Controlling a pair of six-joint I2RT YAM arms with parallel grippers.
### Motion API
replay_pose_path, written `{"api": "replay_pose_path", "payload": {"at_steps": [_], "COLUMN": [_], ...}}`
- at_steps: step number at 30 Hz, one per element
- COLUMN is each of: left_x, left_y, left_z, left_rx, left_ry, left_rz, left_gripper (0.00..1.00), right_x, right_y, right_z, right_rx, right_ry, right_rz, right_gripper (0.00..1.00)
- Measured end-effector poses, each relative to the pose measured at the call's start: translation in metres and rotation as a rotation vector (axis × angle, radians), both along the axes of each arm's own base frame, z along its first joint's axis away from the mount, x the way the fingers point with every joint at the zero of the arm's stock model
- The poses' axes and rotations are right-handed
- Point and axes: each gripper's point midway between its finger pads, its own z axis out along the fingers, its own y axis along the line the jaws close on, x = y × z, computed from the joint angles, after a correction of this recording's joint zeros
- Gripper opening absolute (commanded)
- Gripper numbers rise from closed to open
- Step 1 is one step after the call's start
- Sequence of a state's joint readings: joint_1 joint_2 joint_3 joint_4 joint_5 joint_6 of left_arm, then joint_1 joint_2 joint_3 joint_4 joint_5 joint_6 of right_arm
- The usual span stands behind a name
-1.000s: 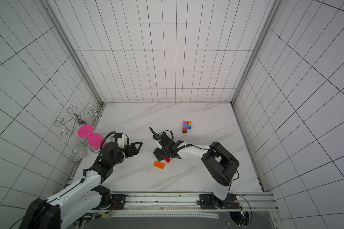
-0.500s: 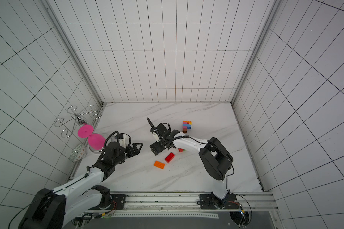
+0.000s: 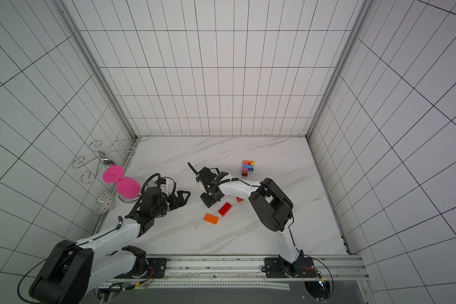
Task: Assemble the letter p with lego
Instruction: Pick up the lego brick from the center of the board, then assemble the lego brick with the lego brick.
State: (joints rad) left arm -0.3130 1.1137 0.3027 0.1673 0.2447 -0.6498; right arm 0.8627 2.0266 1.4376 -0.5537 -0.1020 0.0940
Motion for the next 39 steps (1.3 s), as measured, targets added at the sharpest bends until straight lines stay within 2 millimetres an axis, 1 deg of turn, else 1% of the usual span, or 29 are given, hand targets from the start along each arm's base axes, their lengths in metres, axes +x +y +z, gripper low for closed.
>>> {"api": "replay_pose_path", "payload": {"at_steps": [4,6,7,9,13,15,17,19,22,24,26,31,36,39], "left_x": [0.0,0.0,0.0,0.0,0.0,0.001,0.001,0.001,-0.002,-0.004,-0.008,-0.015,-0.018,-0.018], "left_y": [0.0,0.0,0.0,0.0,0.0,0.0,0.0,0.001,0.005,0.009,0.015,0.029,0.037,0.04], "left_z": [0.0,0.0,0.0,0.0,0.002,0.008,0.019,0.036,0.055,0.063,0.067,0.079,0.094,0.094], "left_rx": [0.0,0.0,0.0,0.0,-0.003,-0.009,-0.019,-0.033,-0.05,-0.053,-0.055,-0.053,-0.056,-0.052], "left_ry": [0.0,0.0,0.0,0.0,-0.007,-0.026,-0.061,-0.119,-0.192,-0.229,-0.262,-0.33,-0.386,-0.387], "left_rz": [0.0,0.0,0.0,0.0,0.0,0.0,0.002,0.008,0.023,0.04,0.063,0.124,0.166,0.178], "left_gripper": [0.97,0.97,0.97,0.97,0.97,0.97,0.97,0.97,0.98,0.98,0.98,0.98,0.98,0.98], "right_x": [0.003,0.005,0.006,0.007,0.004,0.002,-0.006,-0.017,-0.033,-0.043,-0.053,-0.07,-0.08,-0.083], "right_y": [0.002,0.003,0.005,0.005,0.003,0.003,-0.001,-0.005,-0.007,-0.007,-0.007,-0.005,-0.003,-0.003], "right_z": [-0.001,-0.001,0.0,0.0,0.002,0.009,0.022,0.041,0.064,0.069,0.066,0.046,0.02,0.011], "right_rx": [-0.015,-0.018,-0.015,-0.018,-0.03,-0.02,-0.002,0.03,0.078,0.094,0.088,0.04,-0.021,-0.045], "right_ry": [-0.005,-0.01,-0.011,-0.016,-0.021,-0.037,-0.053,-0.079,-0.113,-0.122,-0.116,-0.09,-0.059,-0.049], "right_rz": [0.004,0.004,0.001,0.006,0.012,0.025,0.049,0.087,0.152,0.196,0.238,0.319,0.366,0.384], "right_gripper": [0.36,0.23,0.2,0.1,0.0,0.0,0.0,0.0,0.0,0.0,0.0,0.0,0.0,0.0]}}
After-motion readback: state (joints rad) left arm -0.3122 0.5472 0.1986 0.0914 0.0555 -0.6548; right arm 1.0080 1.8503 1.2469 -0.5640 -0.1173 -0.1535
